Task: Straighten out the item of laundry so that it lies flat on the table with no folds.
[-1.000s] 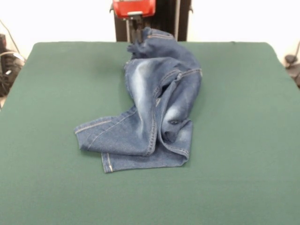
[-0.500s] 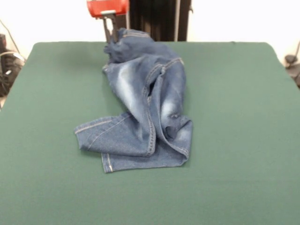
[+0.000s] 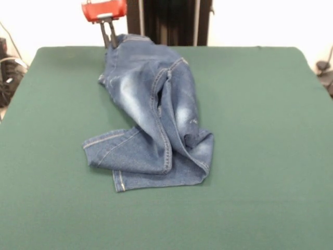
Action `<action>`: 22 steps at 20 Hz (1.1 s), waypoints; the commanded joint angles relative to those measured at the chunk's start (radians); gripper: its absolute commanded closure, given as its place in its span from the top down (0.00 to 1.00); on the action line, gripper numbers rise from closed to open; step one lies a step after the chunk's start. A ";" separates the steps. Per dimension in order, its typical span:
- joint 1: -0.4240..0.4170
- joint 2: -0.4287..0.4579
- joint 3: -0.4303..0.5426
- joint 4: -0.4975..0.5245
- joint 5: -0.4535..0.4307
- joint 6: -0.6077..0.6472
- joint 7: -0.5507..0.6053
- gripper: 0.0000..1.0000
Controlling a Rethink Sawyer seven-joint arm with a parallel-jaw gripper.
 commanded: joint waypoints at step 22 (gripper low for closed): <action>-0.388 0.191 0.436 -0.091 0.121 0.523 -0.878 0.00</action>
